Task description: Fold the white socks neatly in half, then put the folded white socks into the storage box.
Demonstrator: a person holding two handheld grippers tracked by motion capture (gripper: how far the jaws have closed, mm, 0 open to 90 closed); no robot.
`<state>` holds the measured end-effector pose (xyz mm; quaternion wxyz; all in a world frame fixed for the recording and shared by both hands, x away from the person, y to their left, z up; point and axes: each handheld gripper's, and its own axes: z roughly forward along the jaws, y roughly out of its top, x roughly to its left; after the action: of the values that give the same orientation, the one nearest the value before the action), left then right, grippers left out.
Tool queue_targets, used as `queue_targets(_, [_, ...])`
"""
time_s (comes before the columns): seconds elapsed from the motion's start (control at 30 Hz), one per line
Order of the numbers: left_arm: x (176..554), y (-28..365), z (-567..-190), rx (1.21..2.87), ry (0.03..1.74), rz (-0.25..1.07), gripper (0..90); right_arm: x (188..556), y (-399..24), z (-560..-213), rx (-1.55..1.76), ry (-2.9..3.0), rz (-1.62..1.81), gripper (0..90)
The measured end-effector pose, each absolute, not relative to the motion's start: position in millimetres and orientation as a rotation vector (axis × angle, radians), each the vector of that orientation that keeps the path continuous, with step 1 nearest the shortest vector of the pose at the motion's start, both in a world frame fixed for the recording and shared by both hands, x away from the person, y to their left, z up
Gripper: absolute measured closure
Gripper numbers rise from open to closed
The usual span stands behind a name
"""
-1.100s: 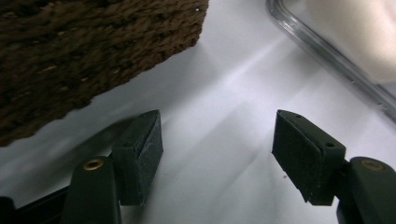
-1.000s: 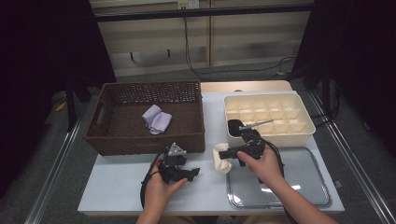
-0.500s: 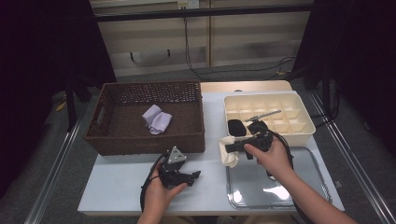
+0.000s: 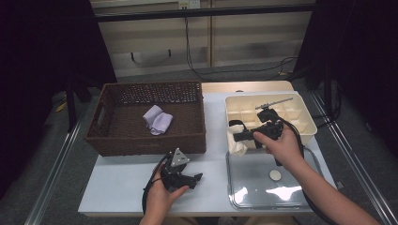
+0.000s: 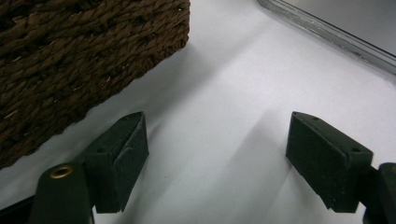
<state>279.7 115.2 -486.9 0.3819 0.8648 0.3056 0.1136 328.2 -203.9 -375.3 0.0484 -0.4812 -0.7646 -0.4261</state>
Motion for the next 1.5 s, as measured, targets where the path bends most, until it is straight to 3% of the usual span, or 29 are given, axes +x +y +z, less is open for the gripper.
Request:
queue_targets(0.47, [278.5, 113.1, -487.4, 2.223, 0.762, 0.298, 18.3, 352.0, -230.7, -356.4, -1.575, -2.35, -1.311, 70.8])
queue_targets(1.5, [278.2, 112.9, -487.2, 2.226, 0.763, 0.303, 18.2, 387.5, -262.5, -384.5, -1.765, -2.407, -1.167, 70.2])
